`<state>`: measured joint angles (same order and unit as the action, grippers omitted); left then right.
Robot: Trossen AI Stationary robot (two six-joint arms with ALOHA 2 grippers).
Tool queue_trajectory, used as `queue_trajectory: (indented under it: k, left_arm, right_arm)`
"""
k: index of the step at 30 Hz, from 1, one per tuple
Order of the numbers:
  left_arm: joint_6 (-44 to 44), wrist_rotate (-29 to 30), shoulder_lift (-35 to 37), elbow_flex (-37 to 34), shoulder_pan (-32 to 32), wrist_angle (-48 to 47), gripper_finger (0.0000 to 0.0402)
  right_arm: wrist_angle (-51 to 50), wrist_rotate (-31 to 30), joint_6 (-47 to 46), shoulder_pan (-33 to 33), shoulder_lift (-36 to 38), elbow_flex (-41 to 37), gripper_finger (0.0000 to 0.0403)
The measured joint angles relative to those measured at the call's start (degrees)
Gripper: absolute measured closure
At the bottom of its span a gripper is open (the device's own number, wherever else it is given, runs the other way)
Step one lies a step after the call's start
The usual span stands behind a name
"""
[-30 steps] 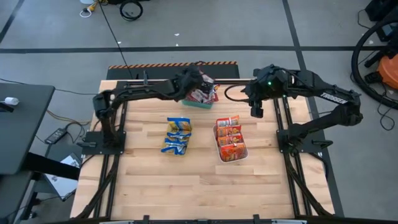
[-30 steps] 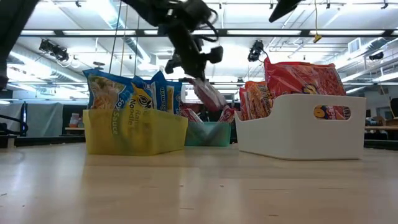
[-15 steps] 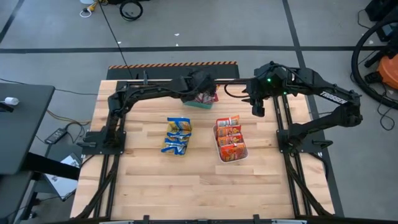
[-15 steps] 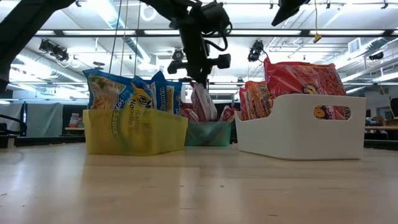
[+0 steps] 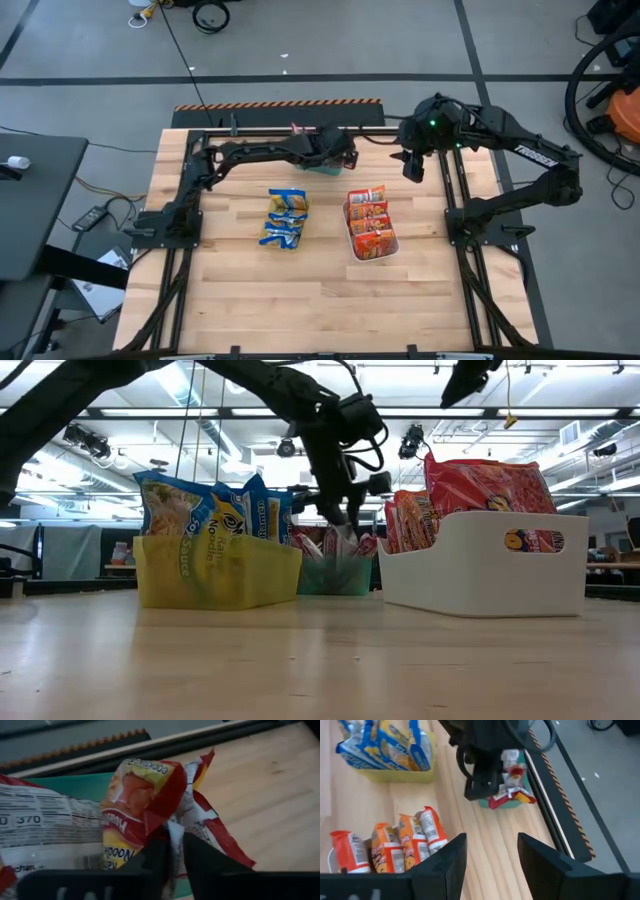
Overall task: Sort Maruchan noodles
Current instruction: Put the orange noodle pack into the white bin
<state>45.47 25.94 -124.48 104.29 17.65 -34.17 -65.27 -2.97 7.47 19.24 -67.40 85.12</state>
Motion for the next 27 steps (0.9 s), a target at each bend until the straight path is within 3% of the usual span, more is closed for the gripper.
queue_trajectory:
  k: [3, 10, 13, 18, 27]
  left_arm:
    - [-0.1, -4.1, 0.9, 0.0, 0.9, 0.2, 0.0290]
    - [-1.7, -7.1, -0.1, 0.2, 3.3, 1.0, 0.0189]
    - [-1.6, -8.6, -1.7, 0.3, 3.7, 2.8, 0.0180]
    - [-2.1, -5.1, -2.1, 0.0, 3.1, 5.0, 0.0188]
    - [-4.2, -8.6, 5.7, -0.2, 5.1, 0.1, 0.0152]
  right_arm:
    - [0.0, 0.3, -1.1, 1.0, 0.0, 0.0, 0.0219]
    - [0.0, 2.6, -1.5, 2.4, 0.0, 0.0, 0.0213]
    - [0.0, 2.6, -1.8, 2.5, 0.0, 0.0, 0.0213]
    - [-0.1, 4.2, -2.0, 2.5, 0.0, 0.0, 0.0213]
    - [0.3, 6.0, -3.3, 3.9, 1.9, 0.0, 0.0213]
